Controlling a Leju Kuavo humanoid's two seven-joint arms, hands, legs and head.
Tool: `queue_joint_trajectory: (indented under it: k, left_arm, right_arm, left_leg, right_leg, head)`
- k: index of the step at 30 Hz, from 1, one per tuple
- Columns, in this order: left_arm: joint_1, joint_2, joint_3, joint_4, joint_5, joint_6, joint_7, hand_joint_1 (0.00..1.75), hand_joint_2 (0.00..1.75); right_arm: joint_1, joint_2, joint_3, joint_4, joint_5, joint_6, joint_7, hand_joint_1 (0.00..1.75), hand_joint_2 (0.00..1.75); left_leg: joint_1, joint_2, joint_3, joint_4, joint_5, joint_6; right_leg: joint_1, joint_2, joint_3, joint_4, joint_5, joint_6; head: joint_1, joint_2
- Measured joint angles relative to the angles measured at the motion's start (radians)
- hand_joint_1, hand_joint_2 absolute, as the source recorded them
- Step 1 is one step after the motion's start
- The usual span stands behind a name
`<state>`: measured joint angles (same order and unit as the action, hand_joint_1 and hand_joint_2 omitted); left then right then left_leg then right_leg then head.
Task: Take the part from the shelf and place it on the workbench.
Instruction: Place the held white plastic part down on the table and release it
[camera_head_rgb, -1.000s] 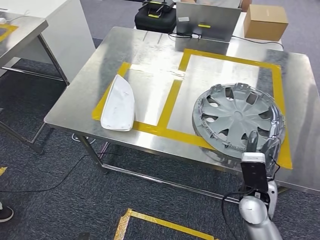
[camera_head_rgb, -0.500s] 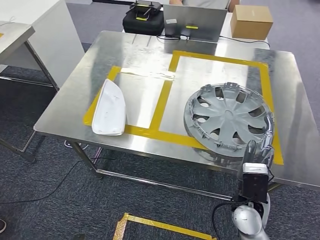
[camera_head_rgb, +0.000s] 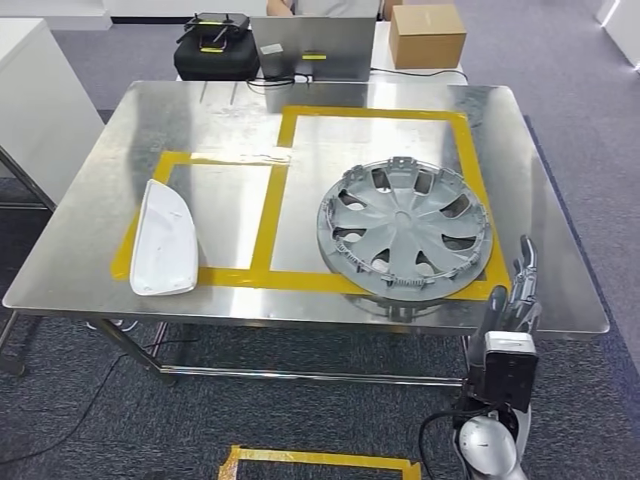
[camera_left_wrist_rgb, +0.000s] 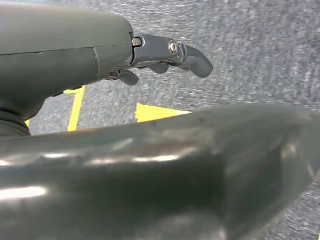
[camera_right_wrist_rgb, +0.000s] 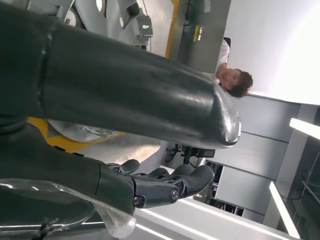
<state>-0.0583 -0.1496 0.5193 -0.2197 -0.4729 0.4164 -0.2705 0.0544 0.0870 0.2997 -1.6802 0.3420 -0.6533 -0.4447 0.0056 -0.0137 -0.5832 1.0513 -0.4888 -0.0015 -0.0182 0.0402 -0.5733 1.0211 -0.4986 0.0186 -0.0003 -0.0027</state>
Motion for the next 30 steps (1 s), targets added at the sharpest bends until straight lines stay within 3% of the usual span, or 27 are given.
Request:
queue_joint_trajectory:
  k: [2,4,6,8,10,11,14,15,19,20,22,24,25,26,27,29,30]
  left_arm:
    - [0.000,0.000,0.000,0.000,0.001,-0.001,-0.002,0.00,0.00]
    - [0.000,0.000,0.001,0.000,0.002,-0.001,-0.002,0.00,0.00]
    - [-0.001,0.000,0.001,0.000,0.001,-0.001,-0.003,0.00,0.00]
    - [0.000,-0.001,0.001,0.000,0.001,-0.001,-0.003,0.00,0.00]
    - [0.001,-0.001,0.002,0.000,0.000,-0.003,-0.003,0.00,0.00]
    - [0.002,-0.001,0.002,0.000,0.000,-0.004,-0.003,0.00,0.00]
    - [0.001,-0.001,0.003,0.000,-0.004,-0.007,-0.003,0.00,0.00]
    - [0.000,-0.001,0.003,0.000,-0.005,-0.007,-0.003,0.00,0.00]
    - [0.002,0.001,0.003,0.000,-0.006,-0.009,-0.004,0.00,0.00]
    - [0.002,0.002,0.004,0.000,-0.006,-0.009,-0.004,0.00,0.00]
    - [0.004,0.004,0.006,0.000,-0.006,-0.012,-0.005,0.00,0.00]
    - [0.005,0.005,0.008,0.000,-0.007,-0.016,-0.006,0.00,0.00]
    - [0.005,0.006,0.009,0.000,-0.007,-0.017,-0.006,0.00,0.00]
    - [0.006,0.006,0.011,0.000,-0.008,-0.017,-0.006,0.00,0.00]
    - [0.006,0.007,0.012,0.000,-0.008,-0.018,-0.007,0.00,0.00]
    - [0.005,0.008,0.015,0.000,-0.009,-0.019,-0.007,0.00,0.00]
    - [0.005,0.009,0.016,0.000,-0.009,-0.020,-0.008,0.00,0.00]
  right_arm:
    - [0.002,0.000,0.003,-0.002,-0.002,0.003,-0.001,0.00,0.00]
    - [0.003,0.000,0.005,-0.005,-0.004,0.004,-0.002,0.00,0.00]
    - [0.004,0.000,0.006,-0.007,-0.006,0.007,-0.003,0.00,0.00]
    - [0.005,0.000,0.007,-0.008,-0.010,0.012,-0.005,0.00,0.00]
    - [0.007,0.000,0.009,-0.008,-0.013,0.019,-0.008,0.00,0.00]
    - [0.008,0.000,0.010,-0.008,-0.014,0.023,-0.009,0.00,0.00]
    - [0.007,0.000,0.013,-0.009,-0.013,0.032,-0.014,0.00,0.00]
    - [0.007,0.000,0.015,-0.010,-0.012,0.033,-0.015,0.00,0.00]
    - [0.007,0.000,0.025,-0.013,-0.009,0.037,-0.021,0.00,0.00]
    - [0.008,0.000,0.028,-0.014,-0.007,0.038,-0.022,0.00,0.00]
    - [0.009,0.000,0.035,-0.016,0.001,0.040,-0.026,0.00,0.00]
    - [0.015,0.000,0.043,-0.018,0.024,0.042,-0.031,0.00,0.00]
    - [0.018,0.000,0.046,-0.018,0.037,0.042,-0.032,0.00,0.00]
    - [0.021,0.000,0.051,-0.018,0.048,0.042,-0.033,0.00,0.00]
    - [0.023,0.000,0.054,-0.018,0.056,0.042,-0.033,0.00,0.00]
    - [0.025,0.000,0.060,-0.019,0.064,0.043,-0.033,0.00,0.00]
    - [0.025,0.000,0.062,-0.020,0.067,0.043,-0.033,0.00,0.00]
  left_leg:
    - [-0.003,-0.004,0.002,-0.017,0.000,0.006]
    - [-0.001,0.001,0.001,-0.022,0.007,0.020]
    - [0.001,0.008,-0.002,-0.029,0.016,0.035]
    - [-0.003,0.015,-0.010,-0.029,0.023,0.044]
    - [-0.008,0.022,-0.020,-0.029,0.030,0.048]
    - [-0.011,0.025,-0.024,-0.029,0.034,0.048]
    - [-0.018,0.028,-0.034,-0.027,0.047,0.043]
    - [-0.020,0.028,-0.036,-0.026,0.052,0.039]
    - [-0.016,0.029,-0.042,-0.024,0.063,0.016]
    - [-0.015,0.026,-0.048,-0.010,0.044,0.009]
    - [-0.009,0.020,-0.075,0.080,-0.041,-0.006]
    - [-0.002,0.019,-0.101,0.203,-0.125,-0.017]
    - [0.001,0.019,-0.098,0.235,-0.143,-0.021]
    - [0.004,0.019,-0.075,0.226,-0.141,-0.024]
    - [0.007,0.019,-0.035,0.179,-0.124,-0.025]
    - [0.009,0.014,0.066,0.031,-0.084,-0.026]
    - [0.008,0.010,0.097,-0.023,-0.072,-0.021]
  right_leg:
    - [0.000,0.004,-0.005,-0.002,0.004,0.013]
    - [-0.002,0.000,-0.010,0.003,-0.005,0.025]
    - [-0.002,-0.015,-0.037,0.066,-0.054,0.030]
    - [-0.001,-0.028,-0.085,0.191,-0.127,0.032]
    - [-0.001,-0.030,-0.106,0.265,-0.156,0.033]
    - [0.000,-0.031,-0.088,0.247,-0.143,0.031]
    - [0.005,-0.041,0.038,0.043,-0.068,0.016]
    - [0.008,-0.045,0.064,-0.006,-0.056,0.012]
    - [0.012,-0.046,0.066,-0.035,-0.031,-0.001]
    - [0.009,-0.047,0.063,-0.038,-0.021,-0.008]
    - [0.005,-0.049,0.048,-0.041,0.000,-0.017]
    - [0.005,-0.048,0.021,-0.038,0.020,-0.017]
    - [0.004,-0.047,0.007,-0.036,0.028,-0.016]
    - [0.003,-0.047,-0.007,-0.033,0.037,-0.013]
    - [0.002,-0.046,-0.020,-0.029,0.044,-0.009]
    - [0.000,-0.044,-0.041,-0.019,0.056,0.002]
    - [0.000,-0.043,-0.048,-0.015,0.062,0.009]
  head:
    - [0.001,0.000]
    - [0.001,0.000]
    - [0.005,0.000]
    - [0.009,0.000]
    - [0.009,0.000]
    - [0.009,0.000]
    - [0.008,0.000]
    - [0.008,0.000]
    - [0.008,0.000]
    - [0.007,0.000]
    - [0.003,0.000]
    - [0.000,0.000]
    - [0.000,0.000]
    - [0.000,0.000]
    - [0.000,0.000]
    - [0.000,0.000]
    - [0.001,0.000]
